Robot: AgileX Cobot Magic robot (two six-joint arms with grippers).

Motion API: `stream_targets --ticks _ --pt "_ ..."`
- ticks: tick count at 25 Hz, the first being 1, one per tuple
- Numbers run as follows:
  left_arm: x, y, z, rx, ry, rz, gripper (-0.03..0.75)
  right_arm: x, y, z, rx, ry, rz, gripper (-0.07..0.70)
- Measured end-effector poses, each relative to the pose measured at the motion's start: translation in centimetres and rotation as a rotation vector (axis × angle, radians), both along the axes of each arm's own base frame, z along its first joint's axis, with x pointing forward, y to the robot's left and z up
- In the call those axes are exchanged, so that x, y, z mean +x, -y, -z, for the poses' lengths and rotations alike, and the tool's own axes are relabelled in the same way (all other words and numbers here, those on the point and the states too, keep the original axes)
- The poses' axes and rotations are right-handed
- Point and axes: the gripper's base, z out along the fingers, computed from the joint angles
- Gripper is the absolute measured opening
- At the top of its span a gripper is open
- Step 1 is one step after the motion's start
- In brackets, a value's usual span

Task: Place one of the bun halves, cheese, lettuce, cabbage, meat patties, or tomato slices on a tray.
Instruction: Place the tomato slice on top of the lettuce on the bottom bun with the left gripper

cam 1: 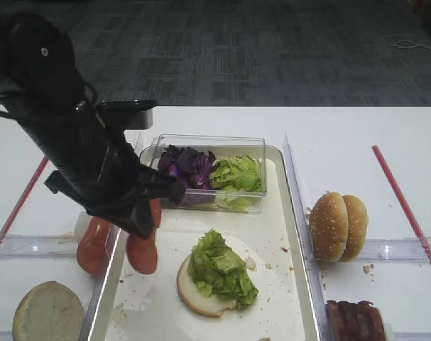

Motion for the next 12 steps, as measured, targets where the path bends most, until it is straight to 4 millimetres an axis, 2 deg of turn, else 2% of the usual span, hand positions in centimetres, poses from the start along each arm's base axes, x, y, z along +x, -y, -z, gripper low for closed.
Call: stream_targets --ticks 12 --pt "-0.8 4.1 -2.6 -0.535 -0.031 0.107 0.067 0.0 0.0 0.0 0.000 0.000 0.000 0.689"
